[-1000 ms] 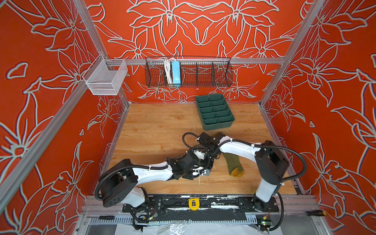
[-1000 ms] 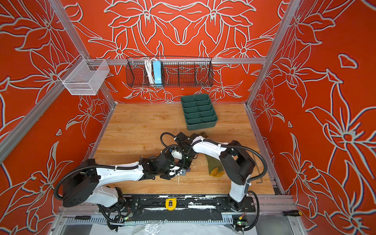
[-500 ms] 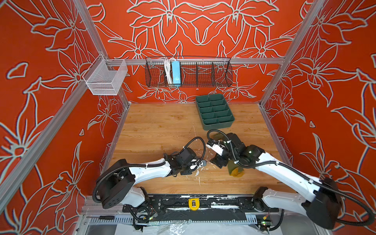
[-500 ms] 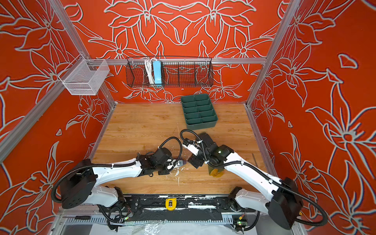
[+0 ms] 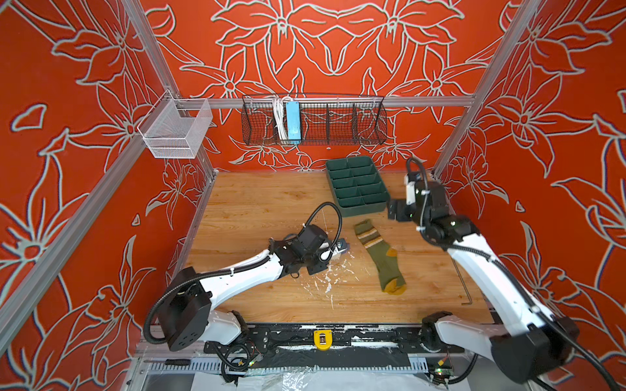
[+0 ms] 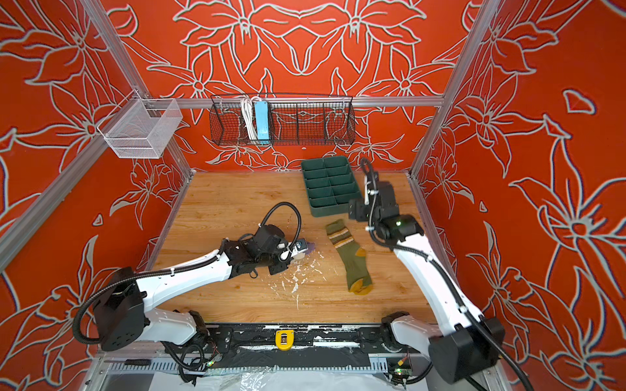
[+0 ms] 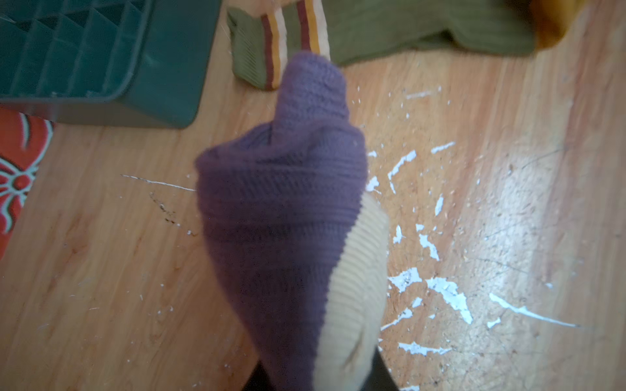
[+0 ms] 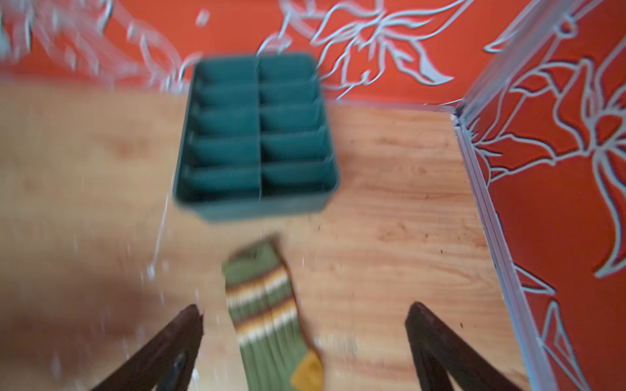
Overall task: Roll the socks
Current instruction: 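Lift the rolled purple sock with the left gripper while the right gripper withdraws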
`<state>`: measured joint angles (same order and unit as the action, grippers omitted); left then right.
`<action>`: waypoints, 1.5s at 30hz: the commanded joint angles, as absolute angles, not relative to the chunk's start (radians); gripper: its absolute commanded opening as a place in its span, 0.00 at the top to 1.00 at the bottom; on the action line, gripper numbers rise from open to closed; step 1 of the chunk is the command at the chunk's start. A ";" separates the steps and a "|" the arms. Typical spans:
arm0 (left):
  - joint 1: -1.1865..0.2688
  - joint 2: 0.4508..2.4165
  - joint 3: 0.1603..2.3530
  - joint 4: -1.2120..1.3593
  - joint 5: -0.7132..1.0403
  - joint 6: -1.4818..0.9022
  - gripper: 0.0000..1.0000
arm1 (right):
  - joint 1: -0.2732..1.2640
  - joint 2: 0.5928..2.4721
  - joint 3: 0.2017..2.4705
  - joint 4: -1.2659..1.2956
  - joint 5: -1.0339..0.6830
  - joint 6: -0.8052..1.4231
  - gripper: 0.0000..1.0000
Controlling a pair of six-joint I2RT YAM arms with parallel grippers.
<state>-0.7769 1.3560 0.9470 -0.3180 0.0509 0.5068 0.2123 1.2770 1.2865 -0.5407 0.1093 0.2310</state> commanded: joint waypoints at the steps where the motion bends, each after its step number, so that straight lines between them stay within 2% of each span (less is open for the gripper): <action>1: -0.741 1.297 1.013 -0.369 0.199 0.492 1.00 | 0.150 1.456 1.414 -0.656 -0.041 0.417 0.10; 5: -0.693 1.299 1.108 -0.450 0.353 0.552 1.00 | 0.100 1.678 1.582 -0.685 -0.136 0.418 0.13; 9: -0.634 1.344 1.210 -0.518 0.494 0.623 1.00 | 0.054 1.911 1.781 -0.762 -0.163 0.388 0.16; 16: -0.516 1.498 1.370 -0.508 0.594 0.652 1.00 | 0.015 2.163 2.052 -0.813 -0.155 0.346 0.21; 24: -0.480 1.691 1.565 -0.549 0.568 0.702 1.00 | 0.012 2.427 2.385 -0.942 -0.185 0.285 0.53; 32: -0.459 1.780 1.657 -0.583 0.554 0.738 1.00 | 0.030 2.473 2.375 -0.928 -0.187 0.213 0.64; 37: -0.456 1.778 1.658 -0.579 0.489 0.734 1.00 | 0.064 2.455 2.333 -0.924 -0.168 0.180 0.92; 39: -0.456 1.763 1.656 -0.570 0.425 0.720 1.00 | 0.092 2.427 2.292 -0.913 -0.151 0.176 0.99; 45: -0.455 1.674 1.597 -0.556 0.210 0.786 1.00 | 0.205 2.271 2.088 -0.776 -0.132 0.239 1.00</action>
<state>-0.4591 1.7504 1.6119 -0.5575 0.3267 0.7330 0.1345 2.3432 2.1445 -0.8104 -0.1555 0.2214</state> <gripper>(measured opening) 0.224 0.081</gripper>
